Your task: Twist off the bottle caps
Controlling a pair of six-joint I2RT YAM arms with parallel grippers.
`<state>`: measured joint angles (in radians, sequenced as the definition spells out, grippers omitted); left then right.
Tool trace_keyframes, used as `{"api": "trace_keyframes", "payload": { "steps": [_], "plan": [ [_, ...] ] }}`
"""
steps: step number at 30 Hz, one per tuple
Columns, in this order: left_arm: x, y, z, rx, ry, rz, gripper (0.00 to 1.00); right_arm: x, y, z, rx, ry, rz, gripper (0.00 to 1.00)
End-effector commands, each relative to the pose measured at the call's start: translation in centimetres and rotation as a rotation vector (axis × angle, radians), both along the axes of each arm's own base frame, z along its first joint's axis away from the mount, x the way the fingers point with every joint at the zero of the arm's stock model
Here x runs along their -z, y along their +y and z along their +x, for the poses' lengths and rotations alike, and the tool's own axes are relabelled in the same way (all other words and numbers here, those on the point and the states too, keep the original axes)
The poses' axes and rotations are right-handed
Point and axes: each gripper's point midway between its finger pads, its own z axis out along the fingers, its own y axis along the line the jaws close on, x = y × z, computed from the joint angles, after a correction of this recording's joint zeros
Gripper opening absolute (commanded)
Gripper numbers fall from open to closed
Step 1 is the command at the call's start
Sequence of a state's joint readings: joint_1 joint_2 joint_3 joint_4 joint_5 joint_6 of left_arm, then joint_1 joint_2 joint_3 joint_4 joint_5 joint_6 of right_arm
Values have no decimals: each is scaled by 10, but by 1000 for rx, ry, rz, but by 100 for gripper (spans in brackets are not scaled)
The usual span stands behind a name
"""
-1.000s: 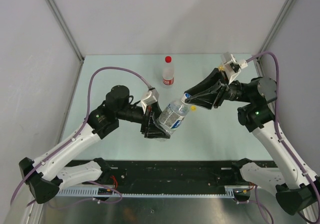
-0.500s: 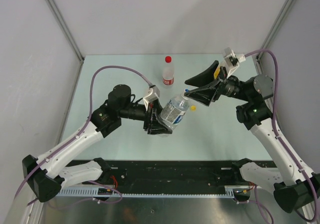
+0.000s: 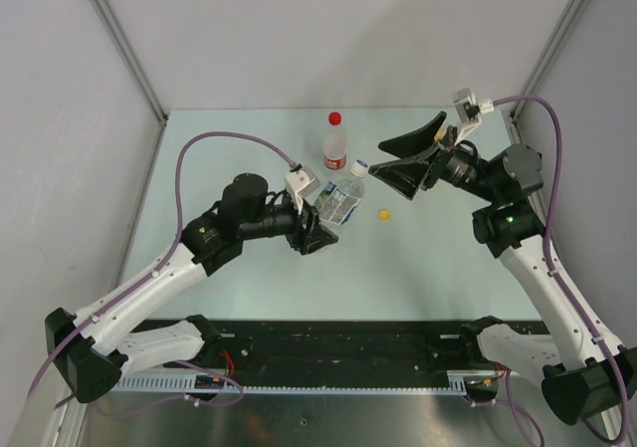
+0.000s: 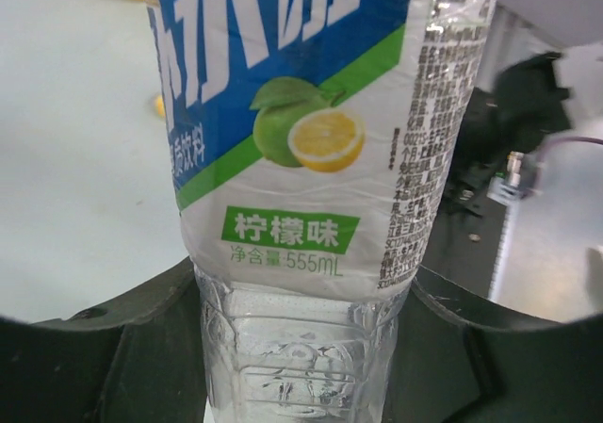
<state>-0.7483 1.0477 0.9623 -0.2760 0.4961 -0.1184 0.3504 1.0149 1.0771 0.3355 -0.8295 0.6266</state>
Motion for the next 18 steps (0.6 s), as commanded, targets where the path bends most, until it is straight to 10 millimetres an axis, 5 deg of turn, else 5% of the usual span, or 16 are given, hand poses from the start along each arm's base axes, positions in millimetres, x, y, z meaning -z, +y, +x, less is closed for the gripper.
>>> {"api": "trace_keyframes", "payload": {
  "steps": [1,8,18],
  "plan": [
    [-4,23,30,-206,-121,86,21,6,-8,23,126,73,3,99],
    [-10,46,47,-416,-207,198,20,30,-7,50,194,223,-38,99],
    [-13,58,58,-615,-336,423,20,46,10,60,173,344,-66,99]
  ]
}}
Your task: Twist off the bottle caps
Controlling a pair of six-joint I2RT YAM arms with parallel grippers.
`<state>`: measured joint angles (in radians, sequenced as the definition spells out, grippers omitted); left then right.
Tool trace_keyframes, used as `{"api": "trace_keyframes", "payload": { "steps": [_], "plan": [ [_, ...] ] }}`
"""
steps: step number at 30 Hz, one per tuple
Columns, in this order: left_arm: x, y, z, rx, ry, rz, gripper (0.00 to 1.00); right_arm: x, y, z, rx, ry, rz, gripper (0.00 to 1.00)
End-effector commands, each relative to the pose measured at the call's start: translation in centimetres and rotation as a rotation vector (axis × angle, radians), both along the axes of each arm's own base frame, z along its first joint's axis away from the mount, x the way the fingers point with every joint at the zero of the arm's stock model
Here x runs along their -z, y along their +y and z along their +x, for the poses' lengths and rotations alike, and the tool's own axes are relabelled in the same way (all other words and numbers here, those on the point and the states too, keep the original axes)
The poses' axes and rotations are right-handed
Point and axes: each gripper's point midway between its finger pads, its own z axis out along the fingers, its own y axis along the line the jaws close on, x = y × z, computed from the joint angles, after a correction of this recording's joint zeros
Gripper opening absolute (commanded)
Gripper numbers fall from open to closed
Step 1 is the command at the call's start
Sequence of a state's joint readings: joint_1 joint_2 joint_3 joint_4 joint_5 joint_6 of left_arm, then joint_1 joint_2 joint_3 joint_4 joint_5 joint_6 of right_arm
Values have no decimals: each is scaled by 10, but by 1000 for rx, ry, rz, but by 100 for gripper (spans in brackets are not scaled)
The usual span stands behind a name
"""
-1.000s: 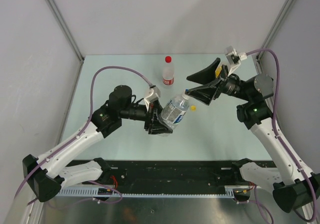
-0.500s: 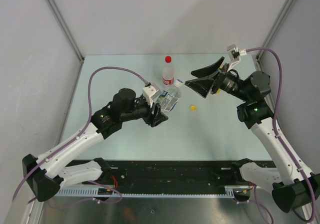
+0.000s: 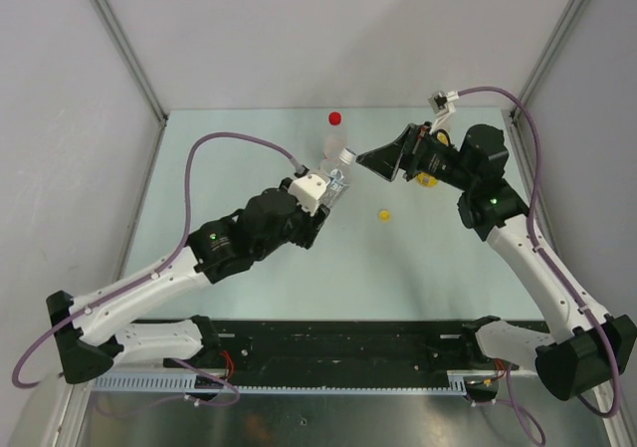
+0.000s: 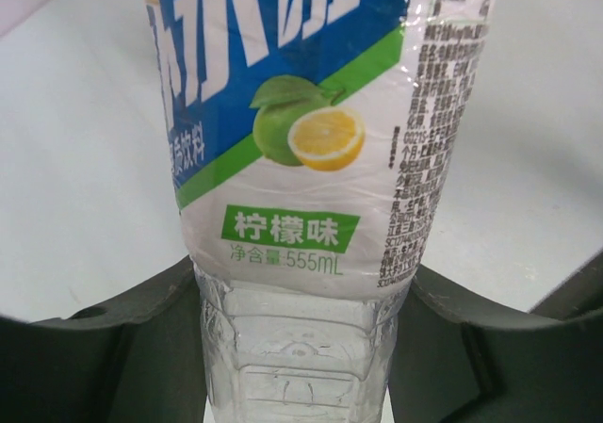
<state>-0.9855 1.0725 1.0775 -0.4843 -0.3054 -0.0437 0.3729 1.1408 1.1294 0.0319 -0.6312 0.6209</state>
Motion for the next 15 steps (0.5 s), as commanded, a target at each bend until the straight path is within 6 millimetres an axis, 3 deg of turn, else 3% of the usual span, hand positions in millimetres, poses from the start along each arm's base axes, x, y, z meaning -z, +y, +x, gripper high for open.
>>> {"api": "trace_keyframes", "payload": {
  "steps": [1,8,15],
  "plan": [
    [-16,16,16,-156,-114,122,20,-23,5,-1,-1,-14,33,99],
    [-13,11,19,-221,-157,231,22,-20,12,5,5,32,37,96],
    [-14,4,18,-217,-163,246,23,0,14,15,39,130,12,79]
  ]
}}
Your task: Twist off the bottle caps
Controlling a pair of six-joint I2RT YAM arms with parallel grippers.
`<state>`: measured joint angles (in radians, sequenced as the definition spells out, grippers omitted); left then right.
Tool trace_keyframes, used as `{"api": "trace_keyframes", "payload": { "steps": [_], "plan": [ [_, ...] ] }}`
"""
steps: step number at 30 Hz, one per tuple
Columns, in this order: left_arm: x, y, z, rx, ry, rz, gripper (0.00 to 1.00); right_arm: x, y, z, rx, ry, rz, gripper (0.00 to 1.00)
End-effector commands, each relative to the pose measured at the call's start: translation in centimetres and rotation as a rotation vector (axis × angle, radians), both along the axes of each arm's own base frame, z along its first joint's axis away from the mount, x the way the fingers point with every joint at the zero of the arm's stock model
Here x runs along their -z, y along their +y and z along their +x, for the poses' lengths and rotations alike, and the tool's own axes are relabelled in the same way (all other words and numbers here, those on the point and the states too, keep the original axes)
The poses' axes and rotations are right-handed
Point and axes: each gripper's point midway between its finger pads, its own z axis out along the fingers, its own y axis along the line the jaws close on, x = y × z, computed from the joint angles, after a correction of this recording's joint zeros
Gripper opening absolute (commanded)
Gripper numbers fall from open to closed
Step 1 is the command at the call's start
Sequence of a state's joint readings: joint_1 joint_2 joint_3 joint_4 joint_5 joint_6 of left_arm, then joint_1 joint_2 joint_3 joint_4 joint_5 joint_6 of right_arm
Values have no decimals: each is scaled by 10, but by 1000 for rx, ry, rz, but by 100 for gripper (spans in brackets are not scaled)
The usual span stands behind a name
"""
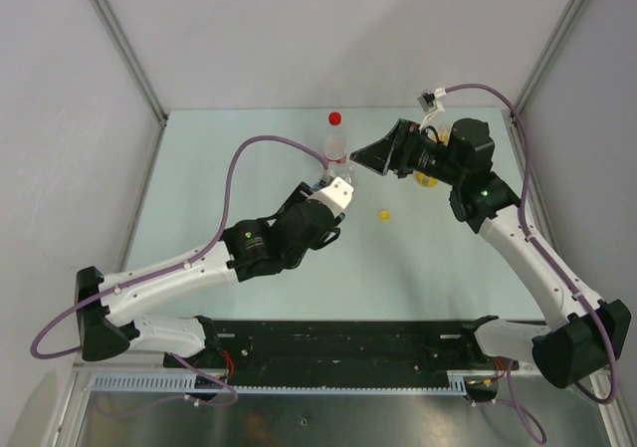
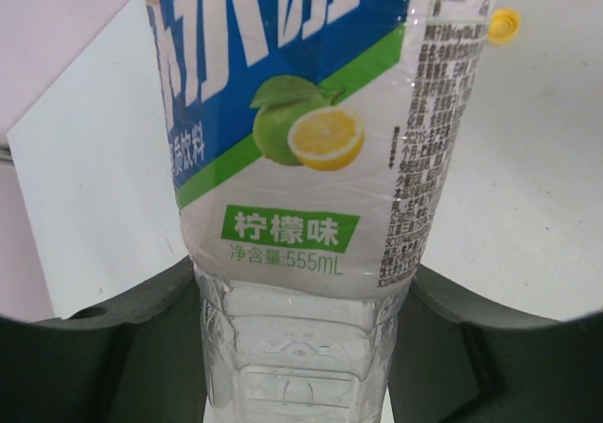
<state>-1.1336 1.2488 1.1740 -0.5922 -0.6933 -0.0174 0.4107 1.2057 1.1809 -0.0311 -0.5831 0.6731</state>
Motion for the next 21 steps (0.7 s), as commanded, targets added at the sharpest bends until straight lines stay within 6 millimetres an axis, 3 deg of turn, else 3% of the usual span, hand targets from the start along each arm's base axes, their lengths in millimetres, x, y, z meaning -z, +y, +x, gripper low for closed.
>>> {"api": "trace_keyframes", "payload": {
  "steps": [1,6,18,21],
  "plan": [
    [-29,0,6,-38,-67,-34,23,-9,0,6,31,24,11,76],
    [-29,-3,6,-29,-62,-34,23,-4,3,6,22,56,14,69],
    [-23,-5,5,-23,-55,-8,23,-21,15,-1,-62,53,93,52],
    [-22,-5,5,-24,-54,-3,23,-19,19,-4,-86,63,98,42]
  ]
}}
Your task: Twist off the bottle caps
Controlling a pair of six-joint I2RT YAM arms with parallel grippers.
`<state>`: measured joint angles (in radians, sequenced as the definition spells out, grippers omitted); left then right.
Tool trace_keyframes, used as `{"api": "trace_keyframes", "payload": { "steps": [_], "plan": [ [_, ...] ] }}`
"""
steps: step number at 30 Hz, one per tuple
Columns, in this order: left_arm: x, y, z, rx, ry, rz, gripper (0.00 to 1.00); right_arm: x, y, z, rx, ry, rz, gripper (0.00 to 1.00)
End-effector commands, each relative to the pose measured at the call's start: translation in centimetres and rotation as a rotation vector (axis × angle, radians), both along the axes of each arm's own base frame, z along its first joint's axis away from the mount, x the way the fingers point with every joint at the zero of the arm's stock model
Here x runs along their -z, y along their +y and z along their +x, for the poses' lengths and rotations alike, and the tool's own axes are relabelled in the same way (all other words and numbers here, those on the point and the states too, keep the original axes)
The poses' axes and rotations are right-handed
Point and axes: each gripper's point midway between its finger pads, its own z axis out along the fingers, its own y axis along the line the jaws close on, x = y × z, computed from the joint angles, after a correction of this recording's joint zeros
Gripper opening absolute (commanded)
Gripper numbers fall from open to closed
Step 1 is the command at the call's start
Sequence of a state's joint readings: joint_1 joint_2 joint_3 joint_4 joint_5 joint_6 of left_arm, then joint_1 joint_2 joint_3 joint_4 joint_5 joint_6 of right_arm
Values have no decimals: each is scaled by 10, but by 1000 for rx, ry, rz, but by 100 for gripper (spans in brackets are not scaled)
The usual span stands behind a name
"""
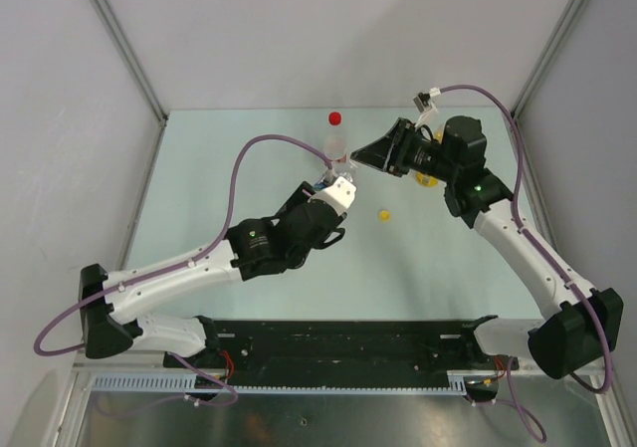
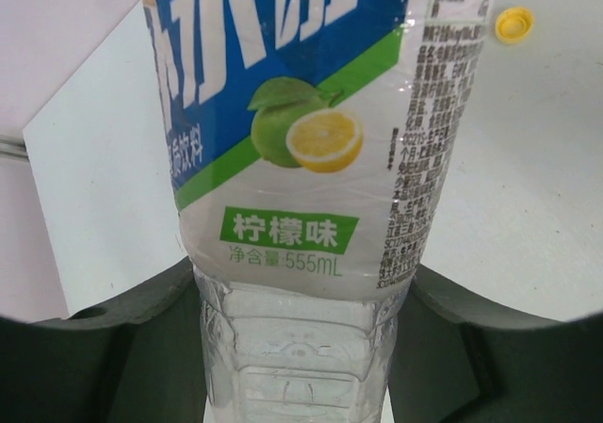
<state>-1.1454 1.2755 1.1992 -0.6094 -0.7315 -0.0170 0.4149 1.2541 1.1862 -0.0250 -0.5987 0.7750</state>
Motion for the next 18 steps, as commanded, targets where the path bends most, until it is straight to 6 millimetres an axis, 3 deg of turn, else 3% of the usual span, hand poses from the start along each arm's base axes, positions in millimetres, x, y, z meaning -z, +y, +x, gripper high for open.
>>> {"api": "trace_keyframes", "payload": {
  "steps": [1,6,10,18],
  "plan": [
    [-20,-4,3,-5,-40,-29,23,-30,11,-10,-74,-58,64,39],
    [-20,-4,4,-10,-42,-23,23,-32,12,-12,-82,-63,70,27],
    [-20,-3,4,-14,-44,-22,23,-33,13,-15,-101,-88,60,4],
    [-20,-6,0,9,-11,-86,22,-53,12,-35,-145,-290,22,0]
  ]
}}
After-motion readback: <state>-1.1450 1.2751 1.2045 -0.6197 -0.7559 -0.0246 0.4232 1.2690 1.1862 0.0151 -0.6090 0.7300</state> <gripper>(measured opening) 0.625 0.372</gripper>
